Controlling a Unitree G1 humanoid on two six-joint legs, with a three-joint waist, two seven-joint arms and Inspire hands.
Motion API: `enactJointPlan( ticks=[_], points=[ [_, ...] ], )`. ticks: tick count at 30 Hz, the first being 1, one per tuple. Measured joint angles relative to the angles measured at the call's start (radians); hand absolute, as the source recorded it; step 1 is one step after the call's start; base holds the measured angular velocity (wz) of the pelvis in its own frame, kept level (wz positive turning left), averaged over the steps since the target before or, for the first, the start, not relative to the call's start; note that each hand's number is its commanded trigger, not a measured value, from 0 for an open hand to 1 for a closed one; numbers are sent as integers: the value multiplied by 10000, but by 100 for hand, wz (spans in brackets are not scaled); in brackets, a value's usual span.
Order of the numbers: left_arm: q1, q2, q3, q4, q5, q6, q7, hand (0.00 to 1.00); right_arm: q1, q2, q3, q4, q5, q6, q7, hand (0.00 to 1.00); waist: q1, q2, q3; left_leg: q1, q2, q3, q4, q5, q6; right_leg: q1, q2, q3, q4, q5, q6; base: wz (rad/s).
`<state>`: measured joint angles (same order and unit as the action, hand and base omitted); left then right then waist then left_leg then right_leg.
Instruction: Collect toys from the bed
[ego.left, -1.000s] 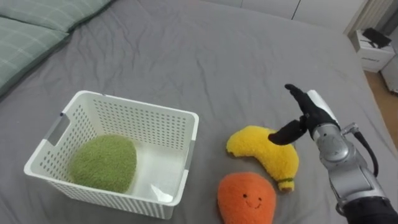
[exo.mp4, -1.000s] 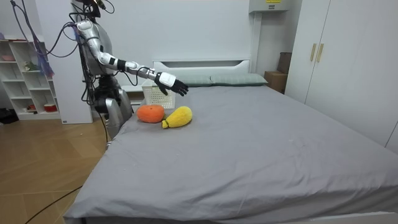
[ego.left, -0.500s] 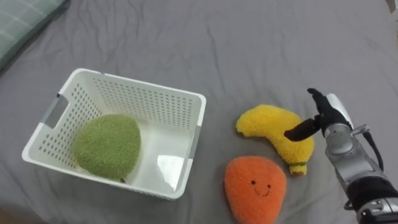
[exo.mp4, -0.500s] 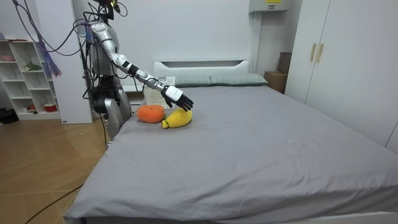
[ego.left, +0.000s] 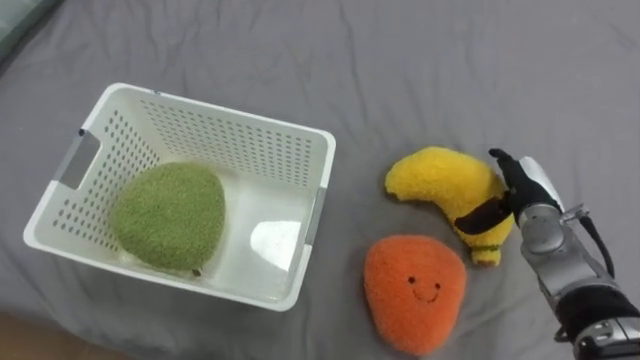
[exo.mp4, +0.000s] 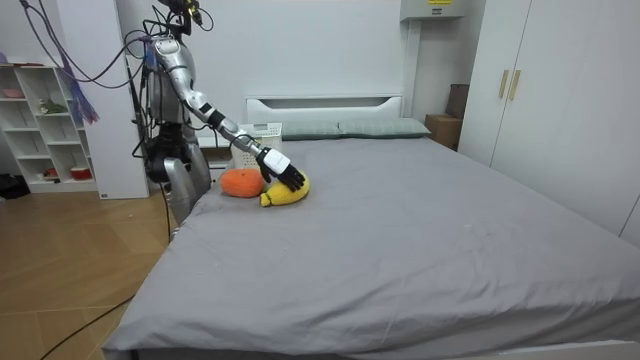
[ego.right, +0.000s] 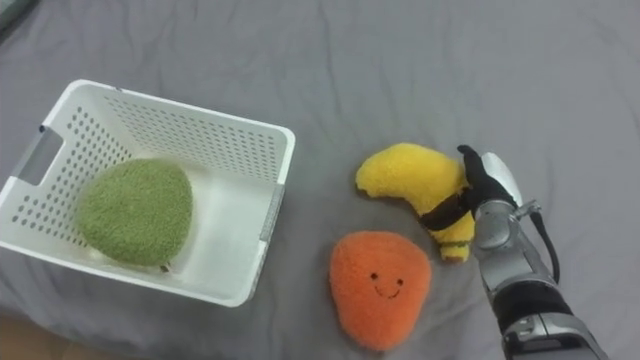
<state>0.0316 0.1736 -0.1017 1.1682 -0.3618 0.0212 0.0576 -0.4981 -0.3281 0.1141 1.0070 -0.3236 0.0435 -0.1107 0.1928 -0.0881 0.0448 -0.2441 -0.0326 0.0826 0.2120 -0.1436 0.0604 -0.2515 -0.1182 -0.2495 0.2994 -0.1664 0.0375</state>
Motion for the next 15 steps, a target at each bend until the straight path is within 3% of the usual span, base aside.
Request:
enactJointPlan(
  ticks=[1, 2, 9, 15],
  points=[
    [-116, -10, -19, 3, 0, 2, 2, 0, -133, 1, 60, 53, -9, 0, 13, 98, 3, 33, 26, -209, 1, 32, 87, 1, 2, -246, -17, 31, 143, -5, -9, -9],
    [-209, -38, -24, 6, -2, 3, 2, 0, -270, 0, 92, 112, 0, 0, 15, 100, 35, 57, 41, -365, 4, 114, 127, 9, 13, -467, -28, 37, 257, -14, -25, -12],
    [-447, 23, -666, 162, -484, 12, 104, 0, -944, -234, 554, 373, 110, 4, -482, 100, 56, 150, 97, -657, 24, 276, 234, 9, 14, -897, -44, 14, 526, -37, -71, -6],
    [-613, 24, -1278, 216, -1193, 2, 140, 0, -1220, -233, 727, 804, 31, -1, -614, 100, 95, 356, 220, -929, 28, 291, 305, 9, 15, -1186, -122, -2, 625, -39, -81, 0]
  ],
)
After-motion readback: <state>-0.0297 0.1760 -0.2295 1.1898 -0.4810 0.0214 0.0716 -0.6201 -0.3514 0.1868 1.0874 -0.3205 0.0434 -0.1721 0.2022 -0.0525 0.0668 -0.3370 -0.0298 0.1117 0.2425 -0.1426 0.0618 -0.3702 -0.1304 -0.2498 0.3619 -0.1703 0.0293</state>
